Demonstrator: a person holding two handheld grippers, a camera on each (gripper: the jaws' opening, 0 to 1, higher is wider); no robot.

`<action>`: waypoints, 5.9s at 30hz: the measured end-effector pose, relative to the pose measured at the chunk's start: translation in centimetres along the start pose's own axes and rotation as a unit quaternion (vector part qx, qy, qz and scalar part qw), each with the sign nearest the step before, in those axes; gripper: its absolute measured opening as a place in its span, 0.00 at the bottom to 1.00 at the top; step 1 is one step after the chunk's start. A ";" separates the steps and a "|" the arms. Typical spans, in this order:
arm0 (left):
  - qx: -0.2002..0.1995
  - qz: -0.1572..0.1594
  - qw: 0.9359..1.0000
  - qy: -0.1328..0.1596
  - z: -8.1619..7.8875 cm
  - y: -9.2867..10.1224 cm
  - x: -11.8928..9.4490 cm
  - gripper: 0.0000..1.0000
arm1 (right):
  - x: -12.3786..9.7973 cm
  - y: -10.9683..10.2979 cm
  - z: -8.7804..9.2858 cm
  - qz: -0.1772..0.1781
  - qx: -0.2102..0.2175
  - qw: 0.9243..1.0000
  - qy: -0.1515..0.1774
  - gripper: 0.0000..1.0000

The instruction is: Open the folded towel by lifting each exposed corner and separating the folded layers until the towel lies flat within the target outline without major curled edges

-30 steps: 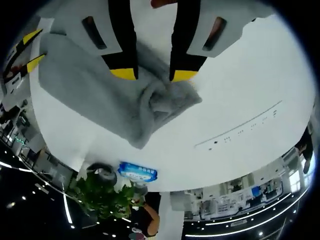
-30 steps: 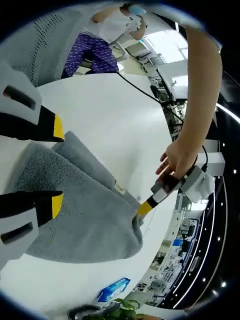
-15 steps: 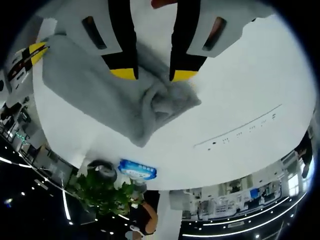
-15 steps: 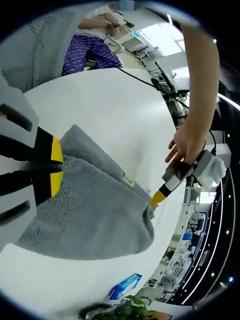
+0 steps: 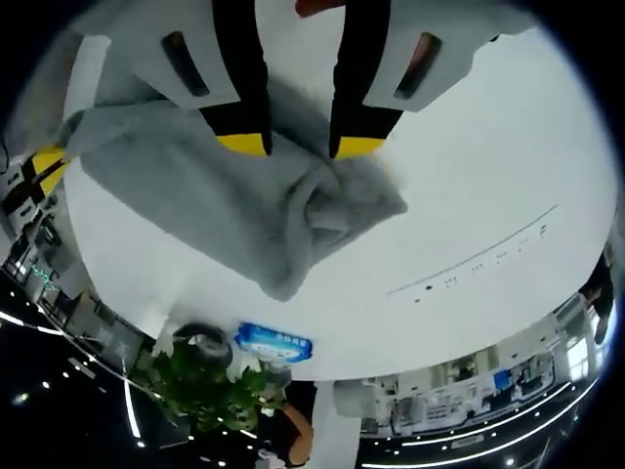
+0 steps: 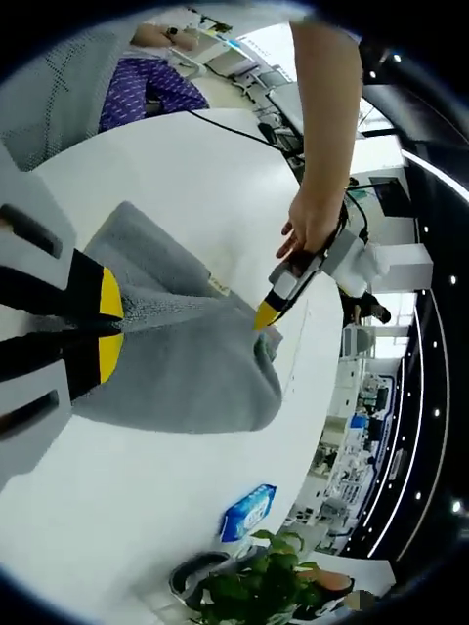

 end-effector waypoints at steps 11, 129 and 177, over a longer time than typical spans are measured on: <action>-0.001 0.006 1.000 0.007 -0.5 0.0 0.0 0.23 | -1.6 3.3 0.9 0.035 0.028 0.999 0.005 0.00; 0.099 -0.034 0.992 -0.072 1.8 -4.3 0.3 0.13 | 9.3 7.0 -6.8 0.006 -0.136 0.991 0.013 0.13; 0.086 -0.047 0.992 -0.077 1.6 -4.1 0.7 0.13 | 7.2 22.3 -6.5 0.128 -0.164 0.978 0.005 0.00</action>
Point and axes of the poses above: the point that each gripper's makers call its tool centre point, and the gripper's own axes: x roughly forward along the fingers, y roughly to its right, z roughly out of its underside, the point moved 3 cm from there along -x, roughly backward along the fingers, and after that the axes turned 6 degrees about -z, right-handed, at the moved point
